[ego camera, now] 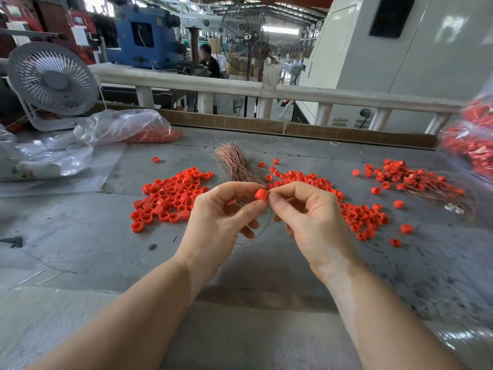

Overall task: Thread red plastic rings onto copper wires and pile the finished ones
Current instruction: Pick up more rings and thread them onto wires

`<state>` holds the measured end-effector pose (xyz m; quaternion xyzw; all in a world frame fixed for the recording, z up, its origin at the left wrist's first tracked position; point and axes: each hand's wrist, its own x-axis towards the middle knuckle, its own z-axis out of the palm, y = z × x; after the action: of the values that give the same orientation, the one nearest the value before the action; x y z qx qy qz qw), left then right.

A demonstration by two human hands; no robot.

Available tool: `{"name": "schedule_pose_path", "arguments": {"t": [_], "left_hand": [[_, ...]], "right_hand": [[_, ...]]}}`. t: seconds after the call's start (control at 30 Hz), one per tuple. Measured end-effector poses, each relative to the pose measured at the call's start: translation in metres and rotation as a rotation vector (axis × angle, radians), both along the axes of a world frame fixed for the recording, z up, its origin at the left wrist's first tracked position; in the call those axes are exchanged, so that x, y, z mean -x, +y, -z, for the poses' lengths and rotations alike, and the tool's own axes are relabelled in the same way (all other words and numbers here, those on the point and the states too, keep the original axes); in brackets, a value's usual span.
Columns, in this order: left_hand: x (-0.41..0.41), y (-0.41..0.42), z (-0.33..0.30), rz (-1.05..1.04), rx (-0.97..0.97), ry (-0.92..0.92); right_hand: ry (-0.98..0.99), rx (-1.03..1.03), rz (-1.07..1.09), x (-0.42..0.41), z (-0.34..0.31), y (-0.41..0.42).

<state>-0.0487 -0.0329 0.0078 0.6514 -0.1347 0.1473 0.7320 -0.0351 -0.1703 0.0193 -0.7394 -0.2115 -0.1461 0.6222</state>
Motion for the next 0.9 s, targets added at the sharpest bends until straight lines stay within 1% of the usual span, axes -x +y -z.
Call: {"name": "schedule_pose_path", "arguments": {"t": [0.2,0.4,0.57,0.77,0.9], "left_hand": [[-0.0012,-0.0003,0.0001,-0.018,0.008,0.024],[-0.0021,0.0014,0.0009,-0.032,0.008,0.029],[-0.0031,-0.0006,0.002,0.035,0.067,0.075],[-0.0052,-0.0002,0.0028,-0.072,0.04,0.055],[-0.0076,0.0003,0.0022,-0.103,0.09,0.088]], "right_hand": [[0.02,0.019,0.017,-0.0019,0.0016,0.0002],[0.098,-0.041,-0.066,0.0,0.0013,0.0022],[0.025,0.042,0.026,-0.0016,0.0019,0.0021],[-0.026,0.062,0.039,0.0001,0.0003,0.0044],[0.048,0.075,0.029,0.0011,0.0007,0.0034]]}}
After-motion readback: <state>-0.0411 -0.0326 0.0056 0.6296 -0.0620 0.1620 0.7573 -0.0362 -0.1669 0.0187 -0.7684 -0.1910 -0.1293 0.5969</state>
